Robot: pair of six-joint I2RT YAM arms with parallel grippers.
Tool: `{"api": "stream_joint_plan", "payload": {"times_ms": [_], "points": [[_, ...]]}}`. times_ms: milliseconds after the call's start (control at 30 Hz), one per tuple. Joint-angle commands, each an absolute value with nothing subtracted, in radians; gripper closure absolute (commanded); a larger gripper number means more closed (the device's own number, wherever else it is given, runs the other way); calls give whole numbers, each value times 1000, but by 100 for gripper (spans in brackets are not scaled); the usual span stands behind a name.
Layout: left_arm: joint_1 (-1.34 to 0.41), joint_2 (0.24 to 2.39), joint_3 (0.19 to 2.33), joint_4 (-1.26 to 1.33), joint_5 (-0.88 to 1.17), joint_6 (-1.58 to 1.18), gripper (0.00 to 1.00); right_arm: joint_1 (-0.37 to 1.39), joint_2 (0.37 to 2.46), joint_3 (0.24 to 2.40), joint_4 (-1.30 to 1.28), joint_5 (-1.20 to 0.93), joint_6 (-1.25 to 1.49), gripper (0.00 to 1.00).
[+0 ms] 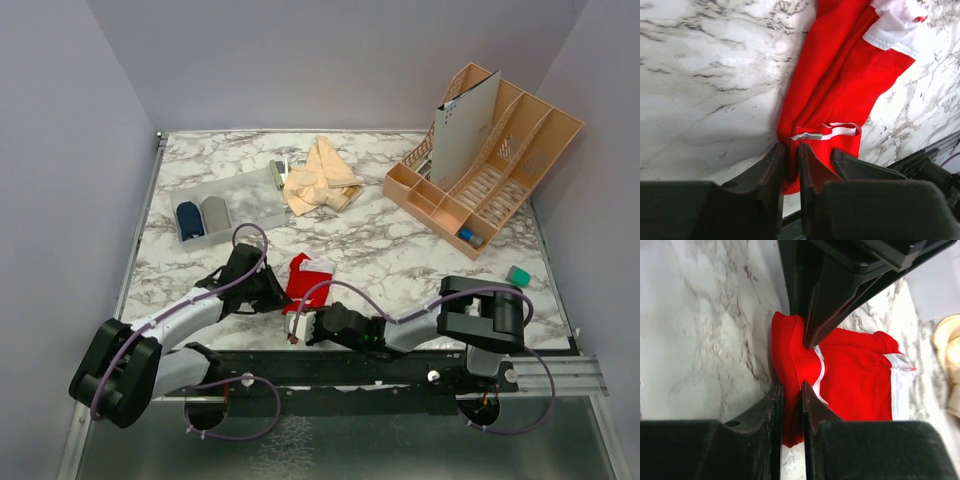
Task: Roll the underwear
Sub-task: Roll the underwear to the center of the board.
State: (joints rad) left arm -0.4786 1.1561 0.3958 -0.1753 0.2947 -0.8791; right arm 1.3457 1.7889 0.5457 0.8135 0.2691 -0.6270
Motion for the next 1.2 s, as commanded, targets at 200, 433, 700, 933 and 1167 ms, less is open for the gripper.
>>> {"api": "stream_joint_plan", "payload": {"times_ms": [200,433,700,933,1167], "points": [[-463,1003,394,-301,204,-887,50,1298,1739,683,384,55,-115,99],[-459,921,409,-376,158,-870,32,1206,1747,664,440,-190,123,100],[-458,852,404,-420,155,-904,19,1048,1796,609,620,-458,377,100],[-459,792,364,-338,205,-923,11,949,1910,550,827,-585,592,99],[-459,788,294,-263,246,-931,11,867,1998,541,890,-644,750,98]]}}
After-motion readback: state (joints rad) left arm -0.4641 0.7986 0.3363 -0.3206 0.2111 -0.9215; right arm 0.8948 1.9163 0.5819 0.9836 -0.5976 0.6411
